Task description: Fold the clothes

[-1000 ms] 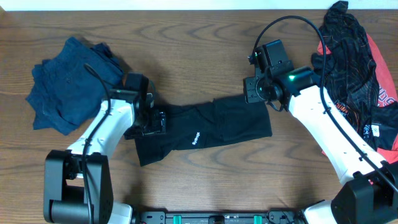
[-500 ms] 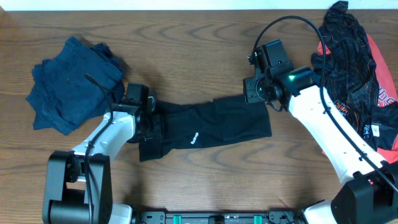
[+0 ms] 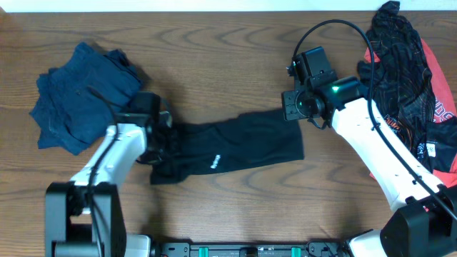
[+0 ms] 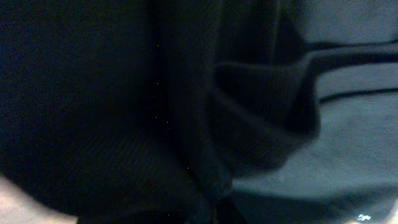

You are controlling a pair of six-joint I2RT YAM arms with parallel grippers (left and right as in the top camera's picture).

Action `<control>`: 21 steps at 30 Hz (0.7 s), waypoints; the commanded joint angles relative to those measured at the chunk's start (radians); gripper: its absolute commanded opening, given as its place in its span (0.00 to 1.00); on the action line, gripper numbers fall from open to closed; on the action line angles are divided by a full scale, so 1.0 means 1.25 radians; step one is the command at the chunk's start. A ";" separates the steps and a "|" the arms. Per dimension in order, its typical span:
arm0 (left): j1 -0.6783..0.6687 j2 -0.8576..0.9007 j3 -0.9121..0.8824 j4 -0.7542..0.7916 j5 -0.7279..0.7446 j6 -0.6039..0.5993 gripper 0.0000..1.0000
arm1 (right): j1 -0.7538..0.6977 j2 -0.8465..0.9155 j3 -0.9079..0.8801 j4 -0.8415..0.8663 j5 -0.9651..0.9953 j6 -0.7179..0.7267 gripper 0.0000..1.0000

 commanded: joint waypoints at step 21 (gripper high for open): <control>-0.254 -0.016 0.293 -0.128 -0.054 -0.012 0.06 | -0.145 0.002 0.004 -0.073 0.046 0.022 0.51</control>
